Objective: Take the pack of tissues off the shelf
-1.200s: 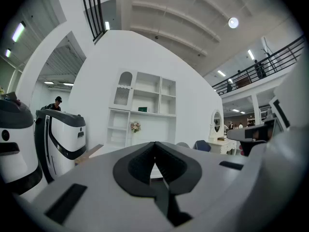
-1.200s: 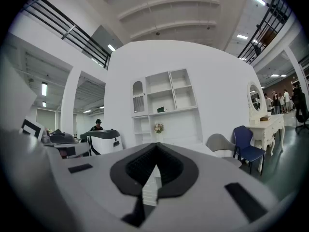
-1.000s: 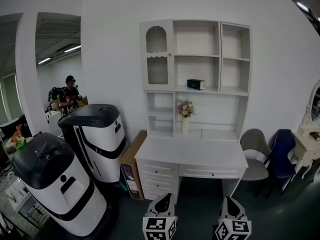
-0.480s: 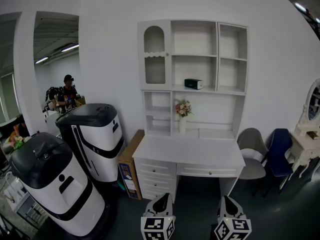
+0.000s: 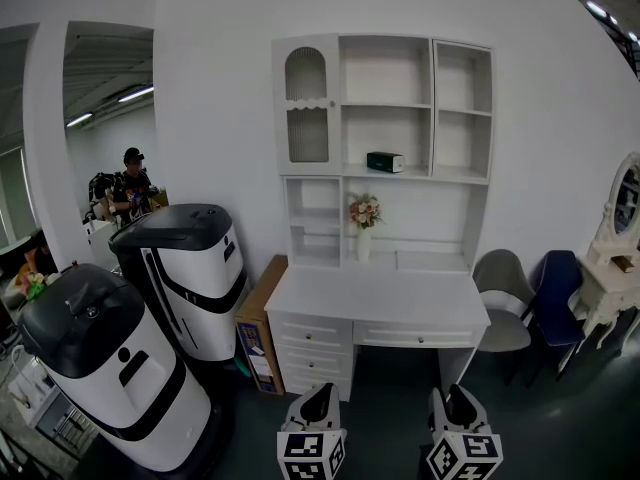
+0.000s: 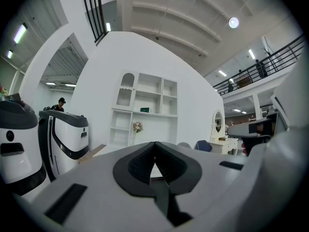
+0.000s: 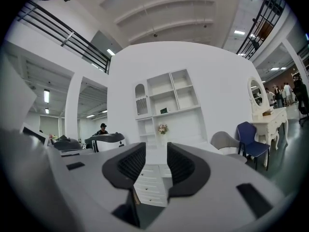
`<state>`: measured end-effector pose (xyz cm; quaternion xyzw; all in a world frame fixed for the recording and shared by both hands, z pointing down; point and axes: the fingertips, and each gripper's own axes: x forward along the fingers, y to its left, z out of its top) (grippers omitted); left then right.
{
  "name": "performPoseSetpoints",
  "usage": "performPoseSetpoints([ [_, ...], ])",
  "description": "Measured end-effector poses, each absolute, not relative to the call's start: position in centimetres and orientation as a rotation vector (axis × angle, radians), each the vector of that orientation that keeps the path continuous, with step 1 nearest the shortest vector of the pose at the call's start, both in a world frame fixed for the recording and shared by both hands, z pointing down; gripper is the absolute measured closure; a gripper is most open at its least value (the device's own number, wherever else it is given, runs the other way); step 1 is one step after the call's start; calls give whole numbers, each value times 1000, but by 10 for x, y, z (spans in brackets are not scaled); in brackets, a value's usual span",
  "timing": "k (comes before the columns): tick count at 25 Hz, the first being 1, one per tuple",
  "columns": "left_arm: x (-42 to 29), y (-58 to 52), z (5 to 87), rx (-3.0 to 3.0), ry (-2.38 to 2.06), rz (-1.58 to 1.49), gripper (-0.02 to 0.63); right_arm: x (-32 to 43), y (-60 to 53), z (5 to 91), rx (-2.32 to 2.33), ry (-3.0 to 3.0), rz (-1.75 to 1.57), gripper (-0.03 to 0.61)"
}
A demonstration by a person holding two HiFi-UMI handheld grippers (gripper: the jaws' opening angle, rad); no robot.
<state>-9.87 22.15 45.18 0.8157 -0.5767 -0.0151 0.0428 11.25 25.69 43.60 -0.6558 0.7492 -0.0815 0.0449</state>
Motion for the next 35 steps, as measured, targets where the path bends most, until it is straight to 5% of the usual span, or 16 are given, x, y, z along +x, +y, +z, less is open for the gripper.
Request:
performPoseSetpoints([
  [15, -129, 220, 455, 2493, -1767, -26, 600, 93, 254, 437, -2082, 2269, -199, 124],
  [35, -142, 185, 468, 2513, -1691, -15, 600, 87, 229, 447, -2202, 2224, -212, 92],
])
